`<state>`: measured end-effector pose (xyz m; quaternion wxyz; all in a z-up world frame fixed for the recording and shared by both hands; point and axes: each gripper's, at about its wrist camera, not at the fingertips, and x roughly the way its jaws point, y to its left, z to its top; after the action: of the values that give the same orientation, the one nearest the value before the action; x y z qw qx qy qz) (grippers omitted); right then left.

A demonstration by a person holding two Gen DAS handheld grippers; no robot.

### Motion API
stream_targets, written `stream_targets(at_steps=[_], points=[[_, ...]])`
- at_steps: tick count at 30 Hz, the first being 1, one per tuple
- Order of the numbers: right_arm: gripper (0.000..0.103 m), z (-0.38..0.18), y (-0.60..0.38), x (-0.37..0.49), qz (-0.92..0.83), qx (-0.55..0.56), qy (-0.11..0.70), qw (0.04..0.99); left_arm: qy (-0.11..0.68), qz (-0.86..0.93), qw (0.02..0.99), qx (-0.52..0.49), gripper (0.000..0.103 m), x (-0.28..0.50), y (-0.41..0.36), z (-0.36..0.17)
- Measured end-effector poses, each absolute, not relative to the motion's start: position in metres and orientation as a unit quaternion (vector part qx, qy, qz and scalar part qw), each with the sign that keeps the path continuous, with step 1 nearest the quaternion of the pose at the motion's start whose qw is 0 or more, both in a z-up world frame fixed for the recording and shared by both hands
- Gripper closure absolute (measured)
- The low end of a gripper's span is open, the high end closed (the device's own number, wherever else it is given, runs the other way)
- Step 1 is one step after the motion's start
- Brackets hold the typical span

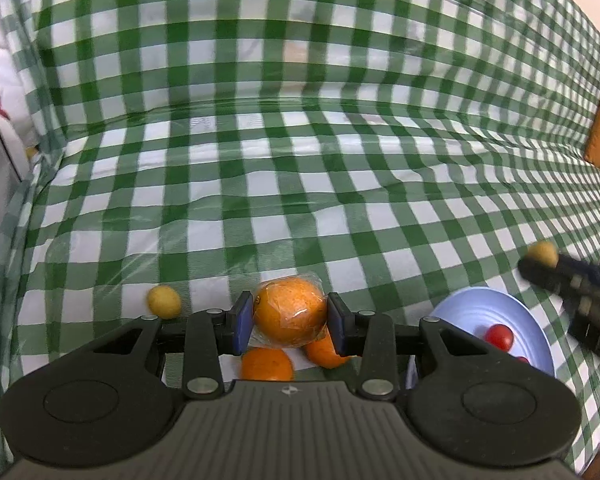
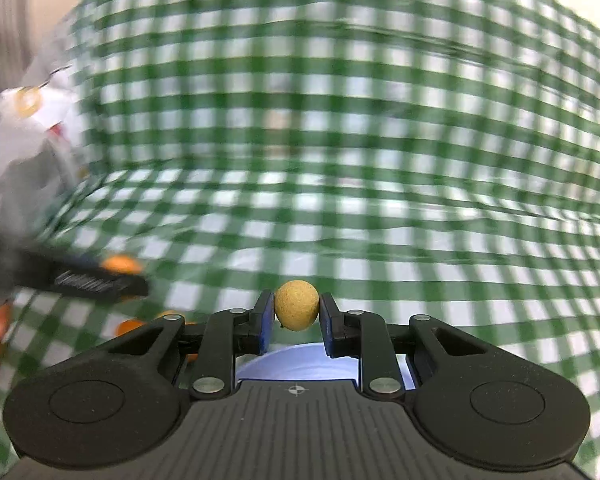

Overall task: Organize fruits
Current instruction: 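Open the left tool over the blue plate while the right tool releases the yellow fruit there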

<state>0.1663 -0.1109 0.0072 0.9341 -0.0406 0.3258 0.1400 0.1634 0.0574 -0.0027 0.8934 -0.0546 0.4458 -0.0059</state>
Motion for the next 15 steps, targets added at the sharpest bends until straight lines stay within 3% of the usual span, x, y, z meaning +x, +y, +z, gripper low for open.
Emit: stream_targets(at_steps=[15], points=[[0.078,-0.01,-0.185,0.175,0.066,0.005,0.368,0.928,0.445,-0.212,0.87,-0.003,0.061,0.135,-0.044,0.001]])
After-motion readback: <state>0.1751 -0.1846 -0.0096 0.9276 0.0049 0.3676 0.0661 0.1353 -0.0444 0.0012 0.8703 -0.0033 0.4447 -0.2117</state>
